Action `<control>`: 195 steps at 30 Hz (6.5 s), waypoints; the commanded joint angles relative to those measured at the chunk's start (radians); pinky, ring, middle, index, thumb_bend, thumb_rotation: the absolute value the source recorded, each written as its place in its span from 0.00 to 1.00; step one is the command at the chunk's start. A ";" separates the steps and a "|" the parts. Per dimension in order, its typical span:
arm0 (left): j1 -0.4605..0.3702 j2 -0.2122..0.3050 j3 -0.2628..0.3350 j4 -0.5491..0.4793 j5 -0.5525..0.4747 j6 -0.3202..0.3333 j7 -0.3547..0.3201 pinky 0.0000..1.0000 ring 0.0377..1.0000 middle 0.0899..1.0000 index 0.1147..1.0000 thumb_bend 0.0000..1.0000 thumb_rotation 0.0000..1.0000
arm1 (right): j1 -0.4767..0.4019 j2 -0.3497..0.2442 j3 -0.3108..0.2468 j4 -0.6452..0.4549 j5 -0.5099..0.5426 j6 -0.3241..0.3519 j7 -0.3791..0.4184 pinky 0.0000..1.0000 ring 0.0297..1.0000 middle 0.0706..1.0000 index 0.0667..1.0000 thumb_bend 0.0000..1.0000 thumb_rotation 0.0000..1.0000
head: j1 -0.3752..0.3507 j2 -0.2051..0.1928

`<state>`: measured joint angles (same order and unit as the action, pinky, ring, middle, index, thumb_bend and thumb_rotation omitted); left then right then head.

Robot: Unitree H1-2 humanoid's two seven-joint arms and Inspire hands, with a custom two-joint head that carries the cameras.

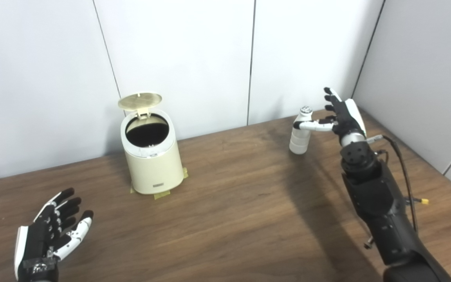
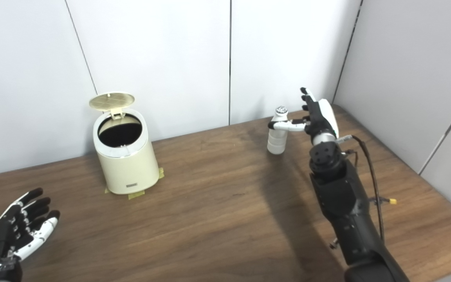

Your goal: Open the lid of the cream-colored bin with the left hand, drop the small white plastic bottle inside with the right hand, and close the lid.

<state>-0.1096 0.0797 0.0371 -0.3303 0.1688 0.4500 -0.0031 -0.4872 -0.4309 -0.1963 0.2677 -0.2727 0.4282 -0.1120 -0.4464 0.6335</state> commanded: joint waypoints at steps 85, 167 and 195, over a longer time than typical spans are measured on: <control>-0.031 -0.007 -0.025 -0.005 0.011 -0.022 0.016 0.80 0.81 0.78 0.82 0.46 0.13 | 0.015 0.075 0.097 -0.169 -0.074 -0.271 -0.211 0.41 0.42 0.46 0.45 0.52 0.00 | 0.109 0.017; -0.004 -0.153 -0.138 -0.016 0.151 -0.052 0.062 0.70 0.74 0.75 0.80 0.53 0.31 | -0.228 0.389 0.349 0.045 -0.226 -0.549 -0.191 0.37 0.42 0.45 0.46 0.50 0.00 | 0.427 0.021; -0.005 -0.156 -0.157 -0.015 0.163 -0.048 0.052 0.70 0.74 0.75 0.80 0.52 0.31 | -0.232 0.332 0.465 -0.029 -0.369 -0.266 0.036 0.69 0.80 0.78 0.66 0.87 0.08 | 0.432 0.030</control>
<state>-0.0857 -0.0720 -0.1137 -0.3200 0.3229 0.4135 0.0435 -0.6688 -0.0939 0.2654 0.2678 -0.6303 0.1629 -0.0776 -0.0123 0.6627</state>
